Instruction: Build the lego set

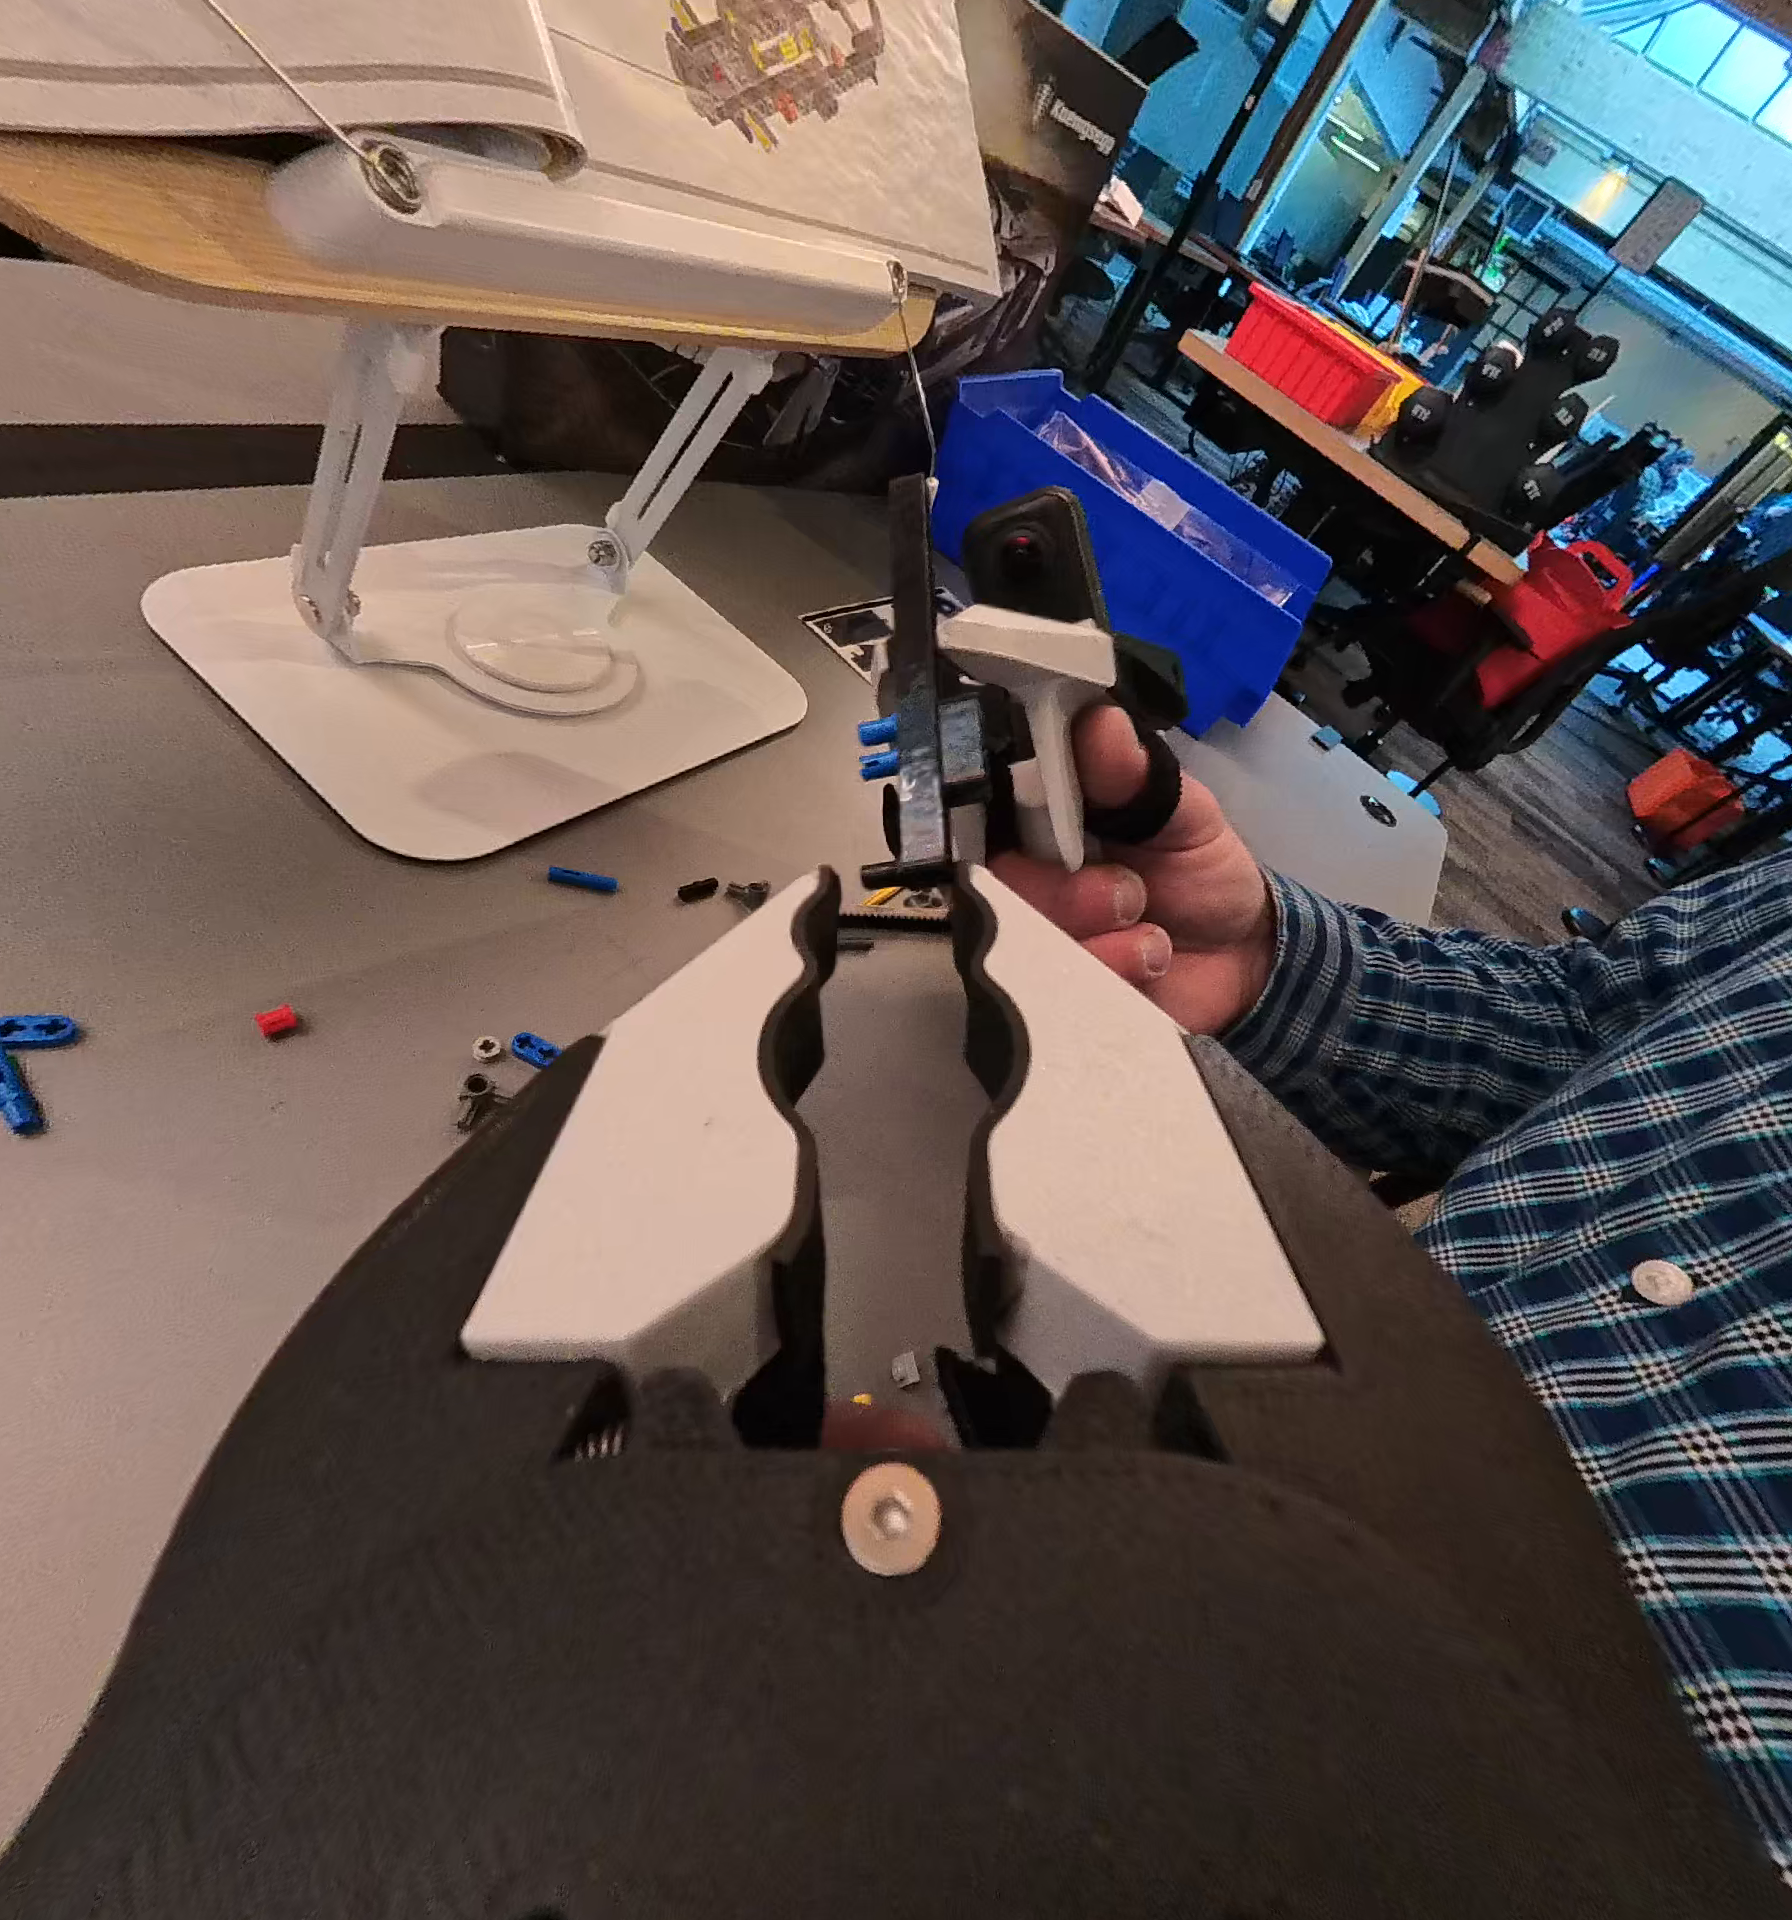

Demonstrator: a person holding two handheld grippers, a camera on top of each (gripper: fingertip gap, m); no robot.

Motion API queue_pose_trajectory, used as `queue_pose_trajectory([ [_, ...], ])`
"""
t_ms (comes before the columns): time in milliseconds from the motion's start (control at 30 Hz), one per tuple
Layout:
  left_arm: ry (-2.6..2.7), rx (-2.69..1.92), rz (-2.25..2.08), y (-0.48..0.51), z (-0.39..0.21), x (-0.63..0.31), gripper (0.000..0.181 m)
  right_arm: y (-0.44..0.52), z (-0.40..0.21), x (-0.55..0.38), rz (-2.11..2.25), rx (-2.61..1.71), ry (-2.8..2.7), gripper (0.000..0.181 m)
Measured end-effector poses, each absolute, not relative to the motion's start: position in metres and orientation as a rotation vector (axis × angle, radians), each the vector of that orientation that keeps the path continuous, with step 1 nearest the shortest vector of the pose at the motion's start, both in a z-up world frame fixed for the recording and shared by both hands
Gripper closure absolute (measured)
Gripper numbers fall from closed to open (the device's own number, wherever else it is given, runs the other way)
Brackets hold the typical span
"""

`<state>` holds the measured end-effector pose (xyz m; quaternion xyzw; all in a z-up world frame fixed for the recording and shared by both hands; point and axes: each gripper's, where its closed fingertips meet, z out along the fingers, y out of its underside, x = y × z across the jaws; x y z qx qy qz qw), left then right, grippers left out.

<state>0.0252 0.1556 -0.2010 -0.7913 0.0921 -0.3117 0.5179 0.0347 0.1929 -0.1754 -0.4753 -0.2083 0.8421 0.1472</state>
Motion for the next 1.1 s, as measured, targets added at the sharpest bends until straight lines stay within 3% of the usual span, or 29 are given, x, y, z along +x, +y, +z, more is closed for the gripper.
queue_pose_trajectory([
  [167, 0.229, -1.912, -0.742, 0.153, -0.204, 0.025, 0.148, 0.198, -0.175, 0.037, 2.412, -1.367, -0.569, 0.176],
  [333, 0.257, -1.932, -0.674, 0.153, -0.208, 0.024, 0.147, 0.199, -0.175, 0.037, 2.415, -1.367, -0.558, 0.176],
  [1100, 0.338, -1.918, -0.503, 0.148, -0.199, 0.018, 0.166, 0.188, -0.178, 0.033, 2.417, -1.377, -0.611, 0.177],
])
